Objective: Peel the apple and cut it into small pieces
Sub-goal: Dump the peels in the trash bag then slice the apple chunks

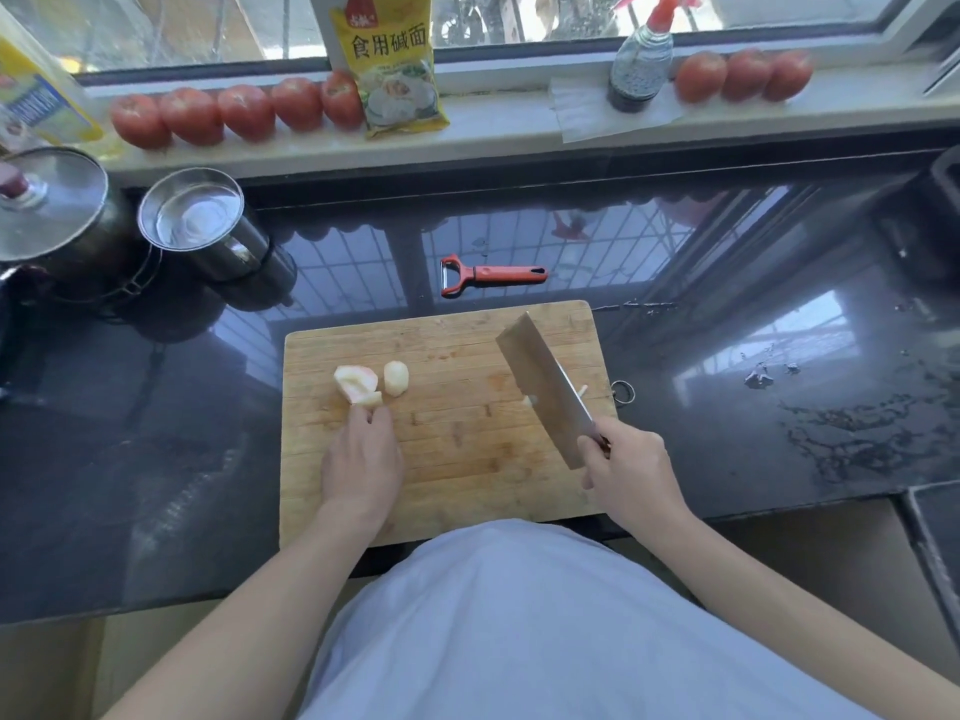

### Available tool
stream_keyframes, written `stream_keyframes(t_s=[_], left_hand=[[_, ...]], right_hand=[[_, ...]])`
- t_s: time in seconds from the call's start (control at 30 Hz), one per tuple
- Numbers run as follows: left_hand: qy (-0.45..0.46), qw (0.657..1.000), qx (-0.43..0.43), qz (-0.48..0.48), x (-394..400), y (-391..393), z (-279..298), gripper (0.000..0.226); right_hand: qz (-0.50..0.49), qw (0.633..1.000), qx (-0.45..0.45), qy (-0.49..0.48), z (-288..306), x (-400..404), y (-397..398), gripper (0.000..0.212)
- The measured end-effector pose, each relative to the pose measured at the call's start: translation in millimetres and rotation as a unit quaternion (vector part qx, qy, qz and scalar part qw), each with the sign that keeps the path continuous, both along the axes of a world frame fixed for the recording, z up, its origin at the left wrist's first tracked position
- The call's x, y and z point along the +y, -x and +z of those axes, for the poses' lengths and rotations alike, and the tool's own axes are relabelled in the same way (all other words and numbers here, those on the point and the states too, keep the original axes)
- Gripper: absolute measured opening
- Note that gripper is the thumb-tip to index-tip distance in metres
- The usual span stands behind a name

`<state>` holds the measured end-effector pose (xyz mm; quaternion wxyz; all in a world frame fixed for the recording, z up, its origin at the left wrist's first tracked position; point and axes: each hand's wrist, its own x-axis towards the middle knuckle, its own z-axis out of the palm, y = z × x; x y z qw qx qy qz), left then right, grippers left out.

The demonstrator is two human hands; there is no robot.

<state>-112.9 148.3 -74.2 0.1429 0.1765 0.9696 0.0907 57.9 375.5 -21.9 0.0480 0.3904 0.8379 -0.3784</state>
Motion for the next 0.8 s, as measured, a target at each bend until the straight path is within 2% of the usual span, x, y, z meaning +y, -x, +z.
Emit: stream_keyframes(t_s=[0.07, 0.13, 0.17, 0.23, 0.3, 0.37, 0.43, 0.5, 0.57, 0.6, 0.7, 0.8], left_hand=[[-0.031, 0.999, 0.000, -0.012, -0.9, 0.5, -3.0, 0.017], [-0.112, 0.993, -0.038, -0.020, 10.6, -1.6, -1.1, 0.022], [-0.158, 0.985, -0.058, -0.042, 21.1, -6.1, 2.1, 0.023], [-0.209, 0.965, -0.066, -0.143, 47.9, -20.9, 12.5, 0.032], [-0.194, 0.945, -0.026, -0.262, 71.5, -38.1, 19.2, 0.051], [-0.129, 0.936, 0.016, -0.327, 86.0, -43.9, 16.0, 0.054], [-0.128, 0.956, 0.021, -0.265, 95.6, -38.9, 5.1, 0.042], [-0.155, 0.976, -0.103, -0.110, 102.4, -27.0, -0.2, 0.031], [-0.199, 0.959, -0.203, -0.011, 99.6, -19.1, -4.4, 0.029], [-0.209, 0.956, -0.205, -0.015, 96.4, -19.3, -2.7, 0.030], [-0.244, 0.948, -0.084, -0.184, 87.6, -27.6, -1.0, 0.045], [-0.168, 0.913, 0.067, -0.365, 89.5, -41.8, -2.0, 0.064]], right_hand=[[-0.006, 1.000, -0.005, 0.007, 0.9, -0.4, -0.5, 0.024], [-0.021, 1.000, -0.008, 0.021, 1.4, -0.8, -0.1, 0.022], [-0.031, 0.999, -0.009, 0.029, 1.8, -1.1, 1.2, 0.022], [-0.046, 0.998, -0.015, 0.048, 3.3, -2.3, 4.1, 0.021], [-0.053, 0.996, -0.016, 0.066, 5.6, -3.1, 7.4, 0.020], [-0.069, 0.994, -0.012, 0.082, 11.1, -2.8, 10.3, 0.019], [-0.102, 0.990, 0.004, 0.097, 17.8, -0.2, 10.7, 0.016], [-0.126, 0.987, 0.018, 0.100, 22.2, 4.5, 7.5, 0.015], [-0.135, 0.987, 0.015, 0.090, 22.8, 9.3, 1.0, 0.015], [-0.135, 0.987, 0.010, 0.087, 22.3, 10.7, -2.3, 0.015], [-0.111, 0.990, -0.011, 0.084, 22.3, 8.4, -6.4, 0.016], [-0.121, 0.985, -0.010, 0.124, 22.1, 0.1, -2.8, 0.016]])
